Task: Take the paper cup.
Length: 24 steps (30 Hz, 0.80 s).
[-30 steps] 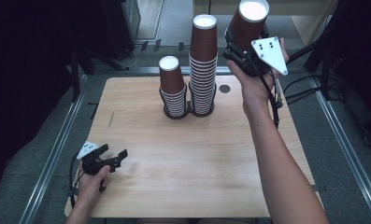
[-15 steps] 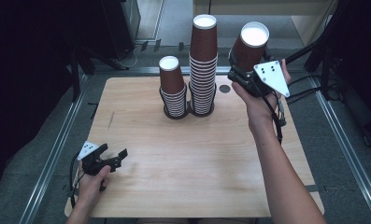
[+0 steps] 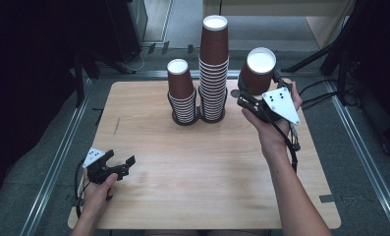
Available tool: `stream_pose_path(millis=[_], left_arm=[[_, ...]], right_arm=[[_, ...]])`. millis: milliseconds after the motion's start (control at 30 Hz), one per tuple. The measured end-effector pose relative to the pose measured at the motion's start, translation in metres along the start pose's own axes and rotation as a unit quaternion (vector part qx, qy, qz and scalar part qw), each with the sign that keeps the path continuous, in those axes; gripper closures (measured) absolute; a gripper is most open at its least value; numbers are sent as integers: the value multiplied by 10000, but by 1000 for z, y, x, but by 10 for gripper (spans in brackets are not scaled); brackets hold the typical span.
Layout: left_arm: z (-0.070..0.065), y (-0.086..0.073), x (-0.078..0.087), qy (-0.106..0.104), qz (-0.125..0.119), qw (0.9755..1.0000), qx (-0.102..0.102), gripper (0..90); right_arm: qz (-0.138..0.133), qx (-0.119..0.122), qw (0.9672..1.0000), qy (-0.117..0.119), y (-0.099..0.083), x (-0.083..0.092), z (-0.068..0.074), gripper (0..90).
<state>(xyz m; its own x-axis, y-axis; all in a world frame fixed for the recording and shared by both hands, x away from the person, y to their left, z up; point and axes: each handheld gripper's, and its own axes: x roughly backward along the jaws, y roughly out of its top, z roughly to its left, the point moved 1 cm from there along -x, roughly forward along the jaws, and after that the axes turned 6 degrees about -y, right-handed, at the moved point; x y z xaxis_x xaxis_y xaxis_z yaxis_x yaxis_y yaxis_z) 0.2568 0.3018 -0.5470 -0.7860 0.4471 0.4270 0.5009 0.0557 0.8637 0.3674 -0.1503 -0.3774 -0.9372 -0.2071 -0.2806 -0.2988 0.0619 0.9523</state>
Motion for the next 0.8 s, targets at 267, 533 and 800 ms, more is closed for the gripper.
stream_pose_path(millis=[267, 533, 800], left_arm=[[-25, 13, -6, -254, -33, 9995, -189, 19], [-55, 23, -17, -506, -62, 9982, -324, 0], [-84, 41, -38, -637, -95, 9970, -441, 0]], right_arm=[[97, -18, 9999, 61, -12, 19, -2, 141], [245, 159, 9996, 67, -29, 35, -10, 141], [390, 299, 9987, 161, -46, 50, -12, 141]])
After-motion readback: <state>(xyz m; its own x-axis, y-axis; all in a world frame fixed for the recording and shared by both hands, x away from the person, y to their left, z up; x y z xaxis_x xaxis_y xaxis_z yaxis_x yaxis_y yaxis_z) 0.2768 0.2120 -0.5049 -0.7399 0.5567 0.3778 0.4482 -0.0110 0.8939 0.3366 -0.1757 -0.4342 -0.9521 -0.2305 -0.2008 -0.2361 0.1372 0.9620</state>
